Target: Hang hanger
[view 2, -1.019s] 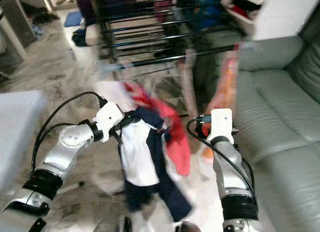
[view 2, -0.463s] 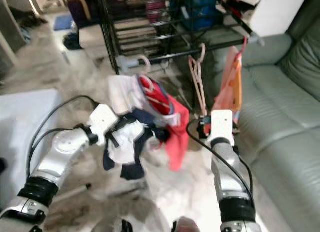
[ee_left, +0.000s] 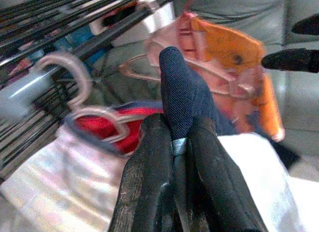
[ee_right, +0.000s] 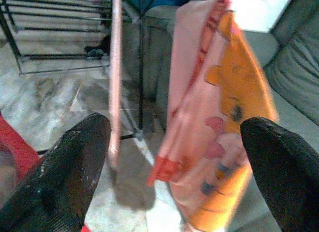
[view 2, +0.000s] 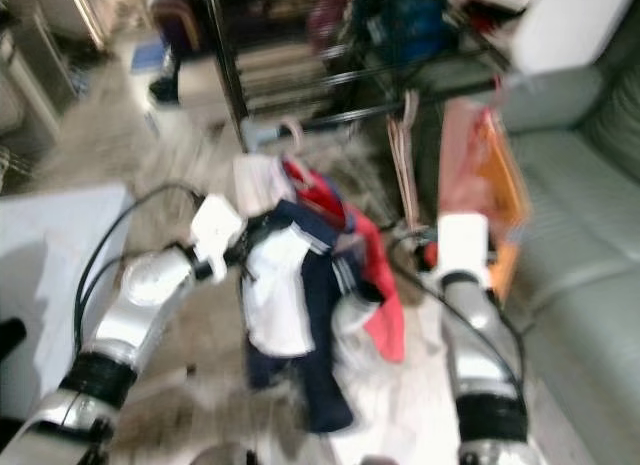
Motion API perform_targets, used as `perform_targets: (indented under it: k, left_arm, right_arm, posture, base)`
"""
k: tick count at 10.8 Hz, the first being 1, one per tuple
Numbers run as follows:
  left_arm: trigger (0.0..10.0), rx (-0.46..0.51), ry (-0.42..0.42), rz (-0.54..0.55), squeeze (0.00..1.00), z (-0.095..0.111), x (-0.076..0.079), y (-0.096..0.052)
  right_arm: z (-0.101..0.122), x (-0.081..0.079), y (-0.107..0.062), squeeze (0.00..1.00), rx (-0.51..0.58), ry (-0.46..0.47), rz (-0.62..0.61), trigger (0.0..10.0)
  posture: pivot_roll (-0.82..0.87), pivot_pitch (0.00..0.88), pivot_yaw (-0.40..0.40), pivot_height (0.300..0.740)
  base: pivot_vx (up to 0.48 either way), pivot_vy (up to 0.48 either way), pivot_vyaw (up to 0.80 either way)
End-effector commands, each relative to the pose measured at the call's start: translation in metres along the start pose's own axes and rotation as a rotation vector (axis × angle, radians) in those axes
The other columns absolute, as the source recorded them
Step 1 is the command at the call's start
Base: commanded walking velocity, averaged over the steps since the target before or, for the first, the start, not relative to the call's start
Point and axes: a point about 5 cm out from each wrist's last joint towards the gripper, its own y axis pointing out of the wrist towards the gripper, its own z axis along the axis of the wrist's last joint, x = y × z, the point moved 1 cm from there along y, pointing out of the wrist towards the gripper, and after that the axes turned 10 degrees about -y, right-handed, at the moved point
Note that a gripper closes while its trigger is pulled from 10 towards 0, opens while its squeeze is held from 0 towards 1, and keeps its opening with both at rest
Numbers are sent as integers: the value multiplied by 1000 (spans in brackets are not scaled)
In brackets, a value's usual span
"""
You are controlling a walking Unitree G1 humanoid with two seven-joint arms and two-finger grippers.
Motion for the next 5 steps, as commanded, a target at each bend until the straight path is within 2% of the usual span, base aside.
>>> perform_targets:
  k: [1,4,5]
  left_arm:
    - [10000,18,7,28,0,5,-8,-4]
    - [10000,30,-2,34,0,7,-10,-4]
    - [10000,40,-1,39,0,8,-10,-4]
  right_arm:
    - [6,-7,2,0,23,3,22,10000]
    - [6,-8,4,0,26,-1,53,10000]
    - [6,-9,6,0,26,-8,78,10000]
  posture:
    - [-107,44,47,740]
    - [-107,45,47,740]
    - [-107,45,47,740]
  base:
    - [454,0,0]
    - [436,0,0]
    - [0,0,0]
